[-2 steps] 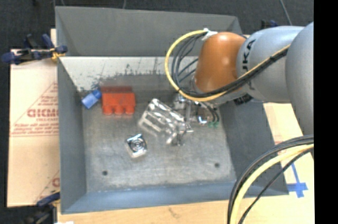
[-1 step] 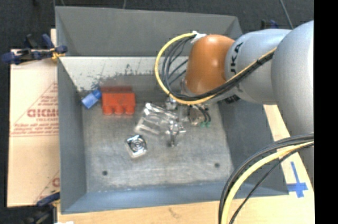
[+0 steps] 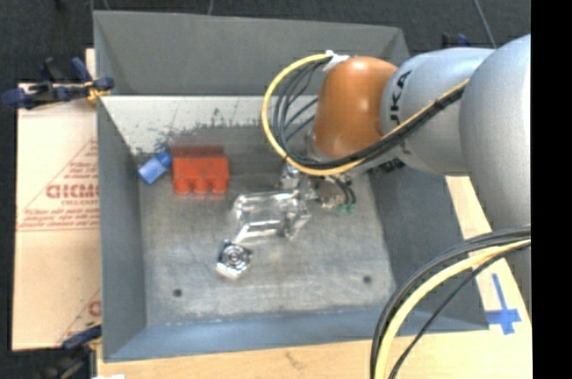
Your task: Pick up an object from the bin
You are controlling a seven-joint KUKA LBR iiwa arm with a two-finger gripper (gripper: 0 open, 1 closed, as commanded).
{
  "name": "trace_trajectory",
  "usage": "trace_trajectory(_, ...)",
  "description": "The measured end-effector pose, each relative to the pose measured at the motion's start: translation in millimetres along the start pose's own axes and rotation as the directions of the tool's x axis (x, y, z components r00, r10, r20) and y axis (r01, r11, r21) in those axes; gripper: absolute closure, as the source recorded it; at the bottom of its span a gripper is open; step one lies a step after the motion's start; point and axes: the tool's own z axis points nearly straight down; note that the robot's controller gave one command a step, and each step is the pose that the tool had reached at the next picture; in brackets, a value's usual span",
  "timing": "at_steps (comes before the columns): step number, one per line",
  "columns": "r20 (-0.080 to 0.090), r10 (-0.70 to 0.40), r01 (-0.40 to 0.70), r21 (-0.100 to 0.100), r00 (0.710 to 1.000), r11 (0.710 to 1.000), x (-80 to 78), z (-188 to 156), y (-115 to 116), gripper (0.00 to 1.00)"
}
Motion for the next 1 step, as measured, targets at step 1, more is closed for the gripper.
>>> trace_trajectory(1, -0.015, -0.117, 0.117, -0.004, 0.993, 0.993, -4.5, -169.7, 7.0, 1.0)
